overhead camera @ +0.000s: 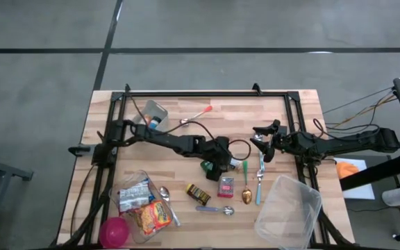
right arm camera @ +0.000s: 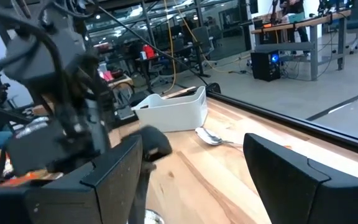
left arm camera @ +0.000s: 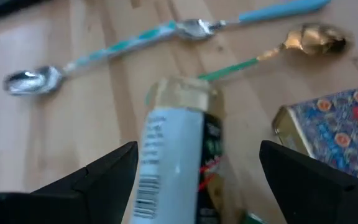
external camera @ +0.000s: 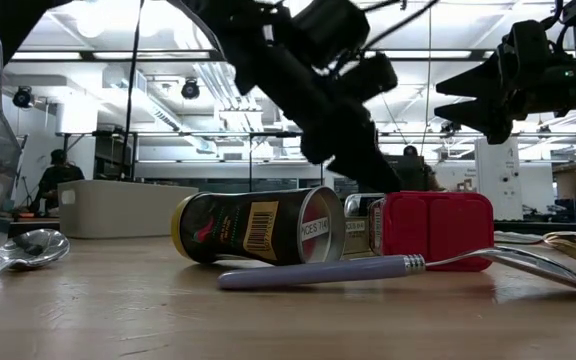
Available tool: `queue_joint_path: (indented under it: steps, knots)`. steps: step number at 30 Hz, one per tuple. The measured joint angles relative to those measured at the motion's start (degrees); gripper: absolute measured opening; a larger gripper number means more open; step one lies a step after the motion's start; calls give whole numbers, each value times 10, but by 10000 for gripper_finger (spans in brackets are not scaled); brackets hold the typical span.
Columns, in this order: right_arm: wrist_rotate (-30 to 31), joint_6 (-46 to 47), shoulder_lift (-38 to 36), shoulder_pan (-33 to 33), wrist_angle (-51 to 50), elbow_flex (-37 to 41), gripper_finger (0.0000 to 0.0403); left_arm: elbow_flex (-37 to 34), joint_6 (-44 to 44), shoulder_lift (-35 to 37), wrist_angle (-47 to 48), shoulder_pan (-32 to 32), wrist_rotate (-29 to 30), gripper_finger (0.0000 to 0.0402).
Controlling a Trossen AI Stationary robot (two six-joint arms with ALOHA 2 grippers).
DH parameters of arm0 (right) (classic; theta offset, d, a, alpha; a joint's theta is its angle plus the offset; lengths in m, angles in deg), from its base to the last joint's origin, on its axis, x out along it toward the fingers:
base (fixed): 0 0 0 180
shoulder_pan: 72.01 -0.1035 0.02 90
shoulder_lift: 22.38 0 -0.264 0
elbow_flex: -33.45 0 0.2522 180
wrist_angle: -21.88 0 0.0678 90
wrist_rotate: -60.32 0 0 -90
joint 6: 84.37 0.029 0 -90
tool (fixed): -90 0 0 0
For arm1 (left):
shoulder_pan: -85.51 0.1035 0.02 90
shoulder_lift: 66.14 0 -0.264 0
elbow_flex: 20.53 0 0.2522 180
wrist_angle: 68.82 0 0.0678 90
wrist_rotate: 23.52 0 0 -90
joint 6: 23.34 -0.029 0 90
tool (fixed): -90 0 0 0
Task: Pick & Place Food Item
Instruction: Put the golden seasoning bottle into the gray bin
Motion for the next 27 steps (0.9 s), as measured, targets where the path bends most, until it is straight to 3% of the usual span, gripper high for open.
queue_joint_path:
  steps: [20,27]
  knots:
    - [0,0,0,0,1,0,276,0,51,-46,-21,26,-23,333]
    - [0,0,0,0,1,0,276,0,51,-46,-23,26,-25,283]
